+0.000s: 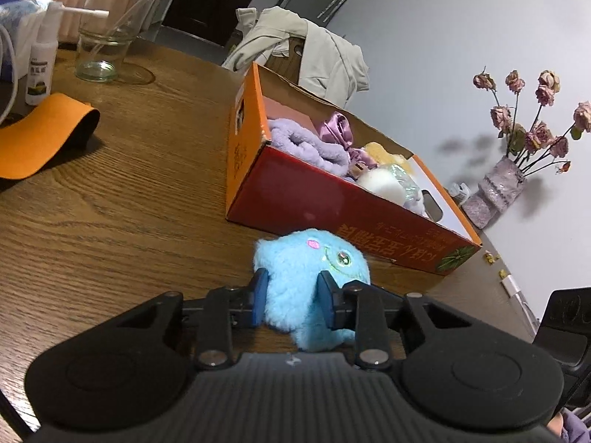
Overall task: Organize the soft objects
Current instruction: 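Carry the light-blue plush toy into the box and open both grippers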
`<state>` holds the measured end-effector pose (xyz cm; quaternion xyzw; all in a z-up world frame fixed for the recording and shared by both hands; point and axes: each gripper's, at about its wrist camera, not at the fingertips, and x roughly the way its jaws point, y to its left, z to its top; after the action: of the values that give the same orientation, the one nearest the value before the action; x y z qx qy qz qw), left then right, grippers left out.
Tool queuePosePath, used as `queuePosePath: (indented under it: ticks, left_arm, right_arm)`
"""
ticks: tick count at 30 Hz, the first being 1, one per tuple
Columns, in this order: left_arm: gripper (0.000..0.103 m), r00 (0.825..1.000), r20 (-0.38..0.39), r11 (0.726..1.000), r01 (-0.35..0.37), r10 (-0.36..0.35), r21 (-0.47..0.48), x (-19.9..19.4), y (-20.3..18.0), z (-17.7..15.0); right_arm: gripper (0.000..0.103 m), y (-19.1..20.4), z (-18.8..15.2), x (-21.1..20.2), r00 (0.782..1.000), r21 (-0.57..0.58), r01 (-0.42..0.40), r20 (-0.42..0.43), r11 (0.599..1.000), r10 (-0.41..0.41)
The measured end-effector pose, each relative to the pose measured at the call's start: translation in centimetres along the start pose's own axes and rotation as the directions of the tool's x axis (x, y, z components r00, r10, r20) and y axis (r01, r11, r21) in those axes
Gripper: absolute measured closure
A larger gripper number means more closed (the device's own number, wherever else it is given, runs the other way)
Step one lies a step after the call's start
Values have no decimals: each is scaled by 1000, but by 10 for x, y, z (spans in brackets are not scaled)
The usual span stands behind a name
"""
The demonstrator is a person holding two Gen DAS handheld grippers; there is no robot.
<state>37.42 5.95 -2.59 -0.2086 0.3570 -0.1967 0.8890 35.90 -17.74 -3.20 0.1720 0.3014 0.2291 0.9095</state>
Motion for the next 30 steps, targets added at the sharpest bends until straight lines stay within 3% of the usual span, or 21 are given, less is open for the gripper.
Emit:
queuePosePath:
  ticks: [3,6,11,19,30]
  left_arm:
    - [75,1000,-18,999,13,-14,-34,-5,-3,1]
    - [75,1000,20,999,24,-23,-24,-27,-22,-9]
    - [75,999,45,1000,19,-19,20,-61,-67,-39]
    - [75,994,74,994,78,-84,76,-98,-129,-89]
    - [75,993,86,991,68,-78,118,-105,-157,-100]
  right_arm:
    - [75,4,1,-13,1000,-3,1,6,1000,-1]
    - [75,14,-2,-44,999,-28,-2,45,1000,3]
    - [76,23,-18,-104,997,-38,20,77,999,-17]
    - [75,29,-50,-197,985,-55,78,159,995,-68]
    - [76,17,-56,-223,980,-26,59,191,998,-53]
